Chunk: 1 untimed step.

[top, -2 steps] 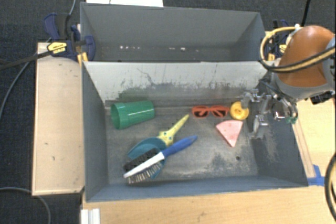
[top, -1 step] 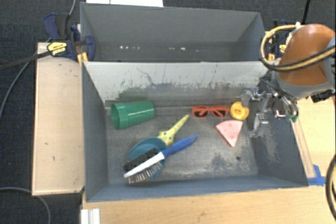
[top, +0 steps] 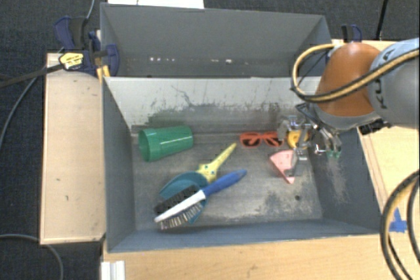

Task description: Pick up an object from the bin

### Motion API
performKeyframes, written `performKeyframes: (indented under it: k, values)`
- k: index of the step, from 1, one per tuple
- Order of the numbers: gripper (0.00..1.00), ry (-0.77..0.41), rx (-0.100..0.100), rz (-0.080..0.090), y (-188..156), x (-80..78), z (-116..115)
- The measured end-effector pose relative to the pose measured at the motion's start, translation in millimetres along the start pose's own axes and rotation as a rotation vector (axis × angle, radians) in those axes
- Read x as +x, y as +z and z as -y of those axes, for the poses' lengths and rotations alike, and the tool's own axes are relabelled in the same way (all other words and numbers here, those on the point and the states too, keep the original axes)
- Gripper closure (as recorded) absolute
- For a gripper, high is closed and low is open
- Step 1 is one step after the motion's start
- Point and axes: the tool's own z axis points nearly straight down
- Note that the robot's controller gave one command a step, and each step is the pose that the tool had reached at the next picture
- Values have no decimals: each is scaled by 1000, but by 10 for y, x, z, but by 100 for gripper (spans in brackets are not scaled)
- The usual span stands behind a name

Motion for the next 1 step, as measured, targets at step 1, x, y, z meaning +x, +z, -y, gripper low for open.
performKeyframes:
  k: [1]
  values:
    - [0,-45,0,6,247,46,-161]
